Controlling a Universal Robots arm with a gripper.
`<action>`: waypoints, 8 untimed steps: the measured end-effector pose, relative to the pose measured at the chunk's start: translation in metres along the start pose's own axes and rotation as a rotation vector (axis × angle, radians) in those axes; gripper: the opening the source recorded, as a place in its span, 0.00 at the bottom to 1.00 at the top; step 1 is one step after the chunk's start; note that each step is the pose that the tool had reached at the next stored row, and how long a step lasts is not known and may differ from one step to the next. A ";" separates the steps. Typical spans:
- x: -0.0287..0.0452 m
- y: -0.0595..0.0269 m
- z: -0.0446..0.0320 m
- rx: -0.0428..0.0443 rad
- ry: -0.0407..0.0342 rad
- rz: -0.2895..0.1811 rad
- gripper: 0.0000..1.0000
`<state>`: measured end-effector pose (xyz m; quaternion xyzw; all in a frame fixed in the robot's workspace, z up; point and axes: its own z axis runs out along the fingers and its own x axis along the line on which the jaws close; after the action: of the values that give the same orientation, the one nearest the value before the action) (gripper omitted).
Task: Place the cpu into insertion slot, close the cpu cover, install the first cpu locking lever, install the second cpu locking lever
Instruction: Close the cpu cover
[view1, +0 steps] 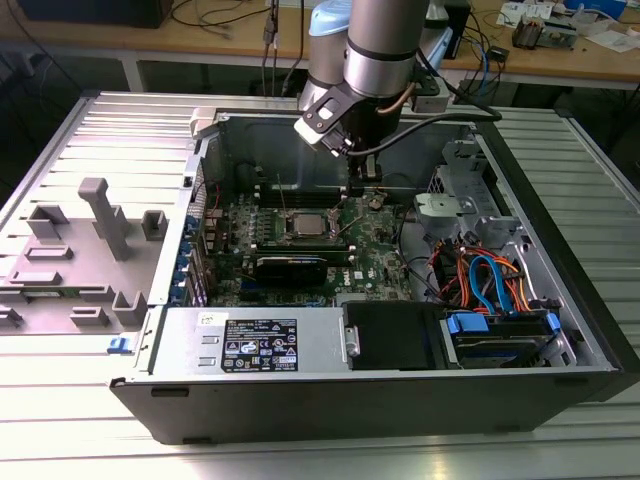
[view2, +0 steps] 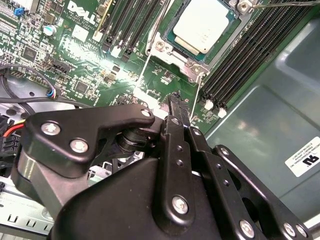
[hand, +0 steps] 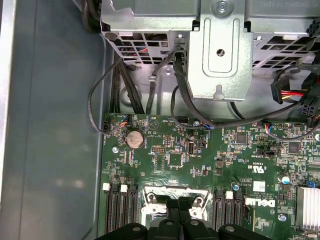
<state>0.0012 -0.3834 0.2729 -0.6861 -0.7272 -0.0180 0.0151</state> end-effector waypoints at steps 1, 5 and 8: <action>0.0000 0.0004 0.0000 0.0000 0.0000 0.000 0.11; -0.0003 0.0053 0.0004 0.0000 -0.0004 0.000 0.11; -0.0005 0.0084 0.0014 0.0000 -0.0008 0.000 0.11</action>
<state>0.0097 -0.3834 0.2715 -0.6860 -0.7272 -0.0177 0.0148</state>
